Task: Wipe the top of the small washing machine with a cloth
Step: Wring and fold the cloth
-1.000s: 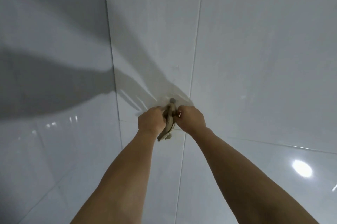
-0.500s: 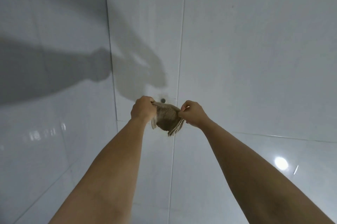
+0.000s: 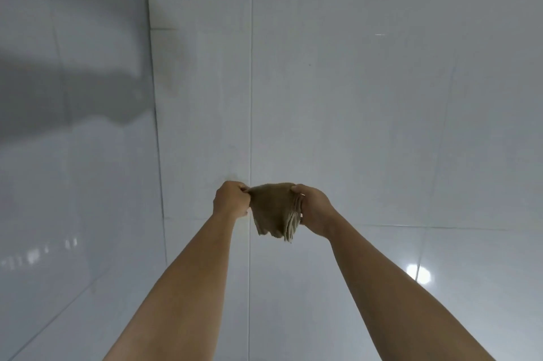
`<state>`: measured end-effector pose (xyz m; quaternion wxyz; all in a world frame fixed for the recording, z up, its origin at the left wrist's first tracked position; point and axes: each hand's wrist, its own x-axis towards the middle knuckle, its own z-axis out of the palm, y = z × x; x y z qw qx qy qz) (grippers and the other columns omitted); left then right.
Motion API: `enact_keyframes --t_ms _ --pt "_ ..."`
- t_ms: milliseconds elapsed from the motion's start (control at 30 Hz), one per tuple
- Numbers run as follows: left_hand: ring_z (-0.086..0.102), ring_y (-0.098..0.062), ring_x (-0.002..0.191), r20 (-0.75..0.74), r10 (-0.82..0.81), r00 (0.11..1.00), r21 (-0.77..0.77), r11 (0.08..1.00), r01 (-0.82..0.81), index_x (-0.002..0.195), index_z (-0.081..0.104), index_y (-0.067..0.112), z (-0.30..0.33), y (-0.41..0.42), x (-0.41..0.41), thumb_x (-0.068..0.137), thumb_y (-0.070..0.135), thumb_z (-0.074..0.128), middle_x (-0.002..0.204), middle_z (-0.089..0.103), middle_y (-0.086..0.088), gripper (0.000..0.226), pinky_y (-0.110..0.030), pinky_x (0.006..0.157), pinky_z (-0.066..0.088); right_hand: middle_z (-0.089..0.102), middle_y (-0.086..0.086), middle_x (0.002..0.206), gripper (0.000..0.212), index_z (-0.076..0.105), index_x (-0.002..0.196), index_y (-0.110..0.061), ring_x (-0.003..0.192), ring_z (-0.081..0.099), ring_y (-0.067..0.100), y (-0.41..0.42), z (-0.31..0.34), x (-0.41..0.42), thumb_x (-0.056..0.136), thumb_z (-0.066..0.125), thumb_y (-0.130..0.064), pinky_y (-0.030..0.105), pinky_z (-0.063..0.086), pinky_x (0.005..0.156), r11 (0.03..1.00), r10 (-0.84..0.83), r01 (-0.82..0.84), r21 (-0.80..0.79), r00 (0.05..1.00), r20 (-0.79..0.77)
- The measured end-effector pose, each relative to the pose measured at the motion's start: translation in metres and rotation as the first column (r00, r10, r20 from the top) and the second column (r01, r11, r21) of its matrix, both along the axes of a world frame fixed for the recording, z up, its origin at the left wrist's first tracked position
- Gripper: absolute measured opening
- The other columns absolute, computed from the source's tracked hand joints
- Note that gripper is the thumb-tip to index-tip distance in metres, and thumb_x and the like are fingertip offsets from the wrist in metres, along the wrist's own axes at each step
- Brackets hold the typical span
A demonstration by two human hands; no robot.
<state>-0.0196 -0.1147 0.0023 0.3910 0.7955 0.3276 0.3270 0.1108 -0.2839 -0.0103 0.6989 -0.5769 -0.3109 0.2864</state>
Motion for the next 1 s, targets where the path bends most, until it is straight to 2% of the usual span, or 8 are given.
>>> enact_keyframes --t_ms 100,200,367,500,700,800,867,1000 --pt "0.078 -0.028 0.088 0.122 -0.044 0.992 -0.223 0.972 0.071 0.107 0.075 0.005 0.007 -0.025 0.012 0.097 -0.003 0.057 0.103 0.078 -0.015 0.022 -0.044 0.079 0.065 0.070 0.013 0.105 0.029 0.071 0.113 -0.008 0.095 0.064 0.029 -0.018 0.006 -0.001 0.097 0.056 -0.027 0.044 0.051 0.080 0.999 0.051 -0.050 -0.016 0.997 0.058" --pt "0.078 -0.029 0.091 0.261 -0.140 0.955 -0.410 0.880 0.241 0.100 0.077 0.007 0.017 -0.064 0.021 0.098 -0.003 0.056 0.102 0.079 -0.015 0.023 -0.041 0.078 0.065 0.070 0.012 0.101 0.024 0.068 0.112 -0.006 0.092 0.066 0.029 -0.042 0.007 0.005 0.101 0.056 -0.024 0.047 0.057 0.083 0.996 0.078 -0.071 -0.055 0.989 0.126" --pt "0.077 -0.032 0.099 0.335 -0.296 0.894 -0.501 0.748 0.436 0.116 0.073 0.010 0.006 -0.124 0.053 0.093 0.019 0.073 0.110 0.078 -0.016 0.024 -0.046 0.087 0.063 0.073 0.013 0.098 0.018 0.073 0.107 -0.011 0.086 0.069 0.024 -0.092 -0.006 0.028 0.097 0.063 -0.023 0.041 0.058 0.075 0.996 -0.086 0.090 -0.012 0.978 0.191" --pt "0.077 -0.033 0.101 0.328 -0.312 0.892 -0.548 0.706 0.449 0.112 0.072 0.009 -0.009 -0.175 0.082 0.090 0.037 0.076 0.107 0.079 -0.015 0.036 -0.048 0.090 0.061 0.075 0.012 0.100 0.015 0.075 0.101 -0.013 0.094 0.072 0.028 -0.138 -0.022 0.058 0.090 0.074 -0.024 0.047 0.060 0.080 0.978 -0.198 0.209 -0.026 0.956 0.215" --pt "0.078 -0.028 0.099 0.268 -0.344 0.900 -0.526 0.731 0.435 0.110 0.073 -0.001 -0.040 -0.223 0.103 0.089 0.006 0.077 0.107 0.079 -0.018 0.023 -0.037 0.086 0.063 0.075 0.013 0.100 0.018 0.075 0.100 -0.011 0.092 0.073 0.030 -0.193 -0.051 0.089 0.091 0.075 -0.026 0.037 0.061 0.070 0.971 -0.220 0.233 -0.048 0.956 0.194" --pt "0.078 -0.027 0.098 0.198 -0.362 0.911 -0.530 0.743 0.410 0.108 0.075 0.001 -0.051 -0.235 0.105 0.088 0.008 0.078 0.107 0.079 -0.016 0.022 -0.034 0.083 0.063 0.076 0.009 0.101 0.019 0.076 0.100 -0.016 0.098 0.072 0.029 -0.208 -0.071 0.098 0.088 0.077 -0.032 0.043 0.062 0.078 0.970 -0.203 0.223 -0.099 0.962 0.181" --pt "0.079 -0.027 0.096 0.161 -0.386 0.908 -0.551 0.729 0.407 0.108 0.075 0.001 -0.057 -0.239 0.105 0.088 0.009 0.078 0.106 0.080 -0.015 0.022 -0.034 0.081 0.063 0.076 0.007 0.104 0.024 0.076 0.102 -0.017 0.100 0.072 0.028 -0.215 -0.085 0.101 0.088 0.077 -0.036 0.048 0.062 0.086 0.970 -0.178 0.196 -0.146 0.975 0.130" --pt "0.079 -0.030 0.096 0.102 -0.404 0.909 -0.600 0.704 0.380 0.110 0.075 -0.001 -0.064 -0.240 0.110 0.089 0.004 0.076 0.107 0.079 -0.018 0.022 -0.040 0.081 0.064 0.076 0.003 0.103 0.029 0.076 0.109 -0.011 0.105 0.071 0.027 -0.223 -0.111 0.100 0.091 0.069 -0.033 0.042 0.056 0.088 0.979 -0.061 0.041 -0.201 0.994 -0.092"
